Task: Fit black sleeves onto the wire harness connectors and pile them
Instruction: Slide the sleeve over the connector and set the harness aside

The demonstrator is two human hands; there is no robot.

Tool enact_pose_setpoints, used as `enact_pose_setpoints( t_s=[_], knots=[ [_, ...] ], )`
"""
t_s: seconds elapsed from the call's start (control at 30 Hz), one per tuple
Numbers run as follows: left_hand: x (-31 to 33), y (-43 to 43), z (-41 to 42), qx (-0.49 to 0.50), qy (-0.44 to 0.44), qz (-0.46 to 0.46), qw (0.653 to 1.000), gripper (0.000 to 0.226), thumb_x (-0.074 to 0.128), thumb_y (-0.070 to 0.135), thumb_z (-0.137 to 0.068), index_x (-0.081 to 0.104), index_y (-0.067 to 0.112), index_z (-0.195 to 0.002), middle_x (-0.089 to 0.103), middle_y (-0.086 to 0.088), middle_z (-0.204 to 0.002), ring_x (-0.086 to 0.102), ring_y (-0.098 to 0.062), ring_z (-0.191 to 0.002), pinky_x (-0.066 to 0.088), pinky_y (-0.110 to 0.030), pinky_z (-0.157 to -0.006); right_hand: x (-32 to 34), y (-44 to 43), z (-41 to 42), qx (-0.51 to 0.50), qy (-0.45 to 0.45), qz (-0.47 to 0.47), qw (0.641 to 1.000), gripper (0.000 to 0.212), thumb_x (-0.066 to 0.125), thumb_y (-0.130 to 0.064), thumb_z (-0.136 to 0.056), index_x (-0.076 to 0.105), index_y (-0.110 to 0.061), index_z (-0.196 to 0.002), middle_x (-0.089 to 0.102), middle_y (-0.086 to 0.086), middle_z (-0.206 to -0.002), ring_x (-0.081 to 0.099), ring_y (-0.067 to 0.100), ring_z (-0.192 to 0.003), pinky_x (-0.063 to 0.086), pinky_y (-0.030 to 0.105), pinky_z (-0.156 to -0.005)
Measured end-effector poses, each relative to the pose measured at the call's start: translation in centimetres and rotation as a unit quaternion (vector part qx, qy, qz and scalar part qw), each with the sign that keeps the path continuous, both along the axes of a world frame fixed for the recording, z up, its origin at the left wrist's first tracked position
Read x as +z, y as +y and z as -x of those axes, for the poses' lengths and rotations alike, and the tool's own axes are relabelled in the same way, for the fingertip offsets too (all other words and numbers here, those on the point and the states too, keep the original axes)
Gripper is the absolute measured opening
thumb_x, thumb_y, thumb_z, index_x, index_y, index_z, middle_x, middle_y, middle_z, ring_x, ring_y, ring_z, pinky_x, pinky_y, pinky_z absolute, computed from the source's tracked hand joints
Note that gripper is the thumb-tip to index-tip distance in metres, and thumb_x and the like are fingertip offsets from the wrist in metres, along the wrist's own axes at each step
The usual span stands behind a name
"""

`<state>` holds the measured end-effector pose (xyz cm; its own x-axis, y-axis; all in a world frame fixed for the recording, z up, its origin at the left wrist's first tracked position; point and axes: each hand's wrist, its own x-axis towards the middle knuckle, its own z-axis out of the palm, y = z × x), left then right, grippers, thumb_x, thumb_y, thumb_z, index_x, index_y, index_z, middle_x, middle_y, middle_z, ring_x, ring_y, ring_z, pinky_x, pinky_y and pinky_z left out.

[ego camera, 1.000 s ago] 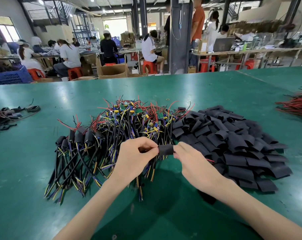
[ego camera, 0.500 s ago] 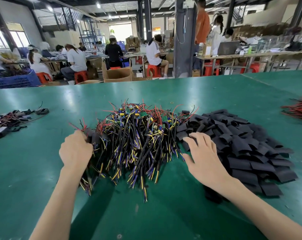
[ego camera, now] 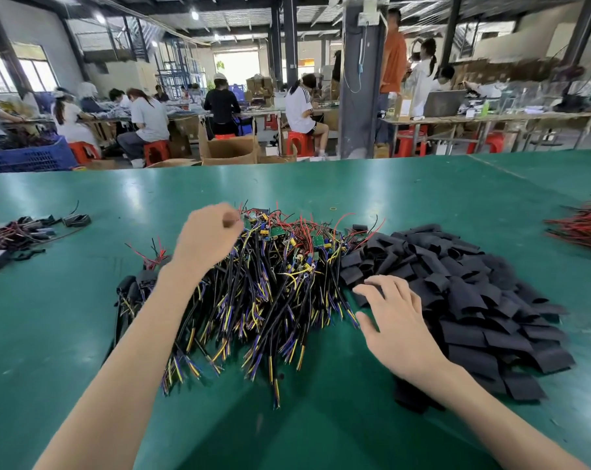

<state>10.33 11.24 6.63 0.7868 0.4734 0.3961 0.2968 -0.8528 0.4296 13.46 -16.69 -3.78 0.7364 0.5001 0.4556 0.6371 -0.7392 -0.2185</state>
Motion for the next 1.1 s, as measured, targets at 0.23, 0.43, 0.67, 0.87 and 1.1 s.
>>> enact_pose_setpoints(
  t_s=[0.23, 0.43, 0.67, 0.87, 1.1],
  knots=[
    [-0.9, -1.8, -5.2, 0.009, 0.073, -0.070, 0.995, 0.027, 0.067, 0.027, -0.083, 0.071, 0.007, -0.101, 0.068, -0.015, -0.104, 0.062, -0.032, -0.098, 0.049, -0.036, -0.080, 0.3, -0.2, 0.0, -0.002, -0.007, -0.016, 1.000, 0.030, 0.052, -0.024, -0.091, 0.053, -0.023, -0.121, 0.043, -0.005, -0.125, 0.030, 0.015, -0.122, 0.022, 0.034, -0.101],
    [1.2, -1.1, -4.7, 0.020, -0.056, 0.016, 0.998, 0.015, 0.064, 0.012, -0.082, 0.076, 0.010, -0.090, 0.072, -0.014, -0.096, 0.064, -0.032, -0.097, 0.051, -0.037, -0.086, 0.2, -0.3, -0.3, 0.000, -0.010, -0.022, 1.000, 0.028, 0.052, -0.021, -0.091, 0.055, -0.022, -0.118, 0.047, -0.005, -0.121, 0.034, 0.017, -0.120, 0.022, 0.034, -0.099],
    [0.1, 0.6, -4.0, 0.006, -0.078, 0.162, 0.984, 0.052, 0.042, 0.048, -0.096, 0.063, 0.005, -0.076, 0.062, -0.009, -0.083, 0.055, -0.026, -0.082, 0.043, -0.035, -0.080, -0.2, 0.0, -0.5, 0.005, 0.004, -0.017, 1.000, 0.027, 0.052, -0.024, -0.091, 0.054, -0.025, -0.118, 0.045, -0.008, -0.119, 0.032, 0.015, -0.117, 0.021, 0.032, -0.096],
    [-1.4, 2.6, -4.3, 0.047, 0.017, 0.172, 0.984, 0.024, 0.064, 0.036, -0.085, 0.063, 0.014, -0.076, 0.061, -0.009, -0.084, 0.056, -0.024, -0.081, 0.047, -0.030, -0.081, -0.4, -0.1, -0.8, 0.005, 0.017, -0.013, 1.000, 0.026, 0.050, -0.026, -0.092, 0.053, -0.026, -0.118, 0.046, -0.009, -0.119, 0.033, 0.015, -0.116, 0.023, 0.032, -0.094],
    [0.0, 0.9, -4.7, 0.092, 0.049, 0.083, 0.991, 0.025, 0.063, 0.026, -0.078, 0.069, 0.012, -0.098, 0.067, -0.010, -0.107, 0.057, -0.032, -0.105, 0.046, -0.040, -0.094, -0.6, 0.2, -0.7, 0.012, 0.032, -0.015, 0.999, 0.027, 0.051, -0.025, -0.091, 0.053, -0.026, -0.117, 0.046, -0.010, -0.118, 0.032, 0.013, -0.115, 0.021, 0.030, -0.093]
  ],
)
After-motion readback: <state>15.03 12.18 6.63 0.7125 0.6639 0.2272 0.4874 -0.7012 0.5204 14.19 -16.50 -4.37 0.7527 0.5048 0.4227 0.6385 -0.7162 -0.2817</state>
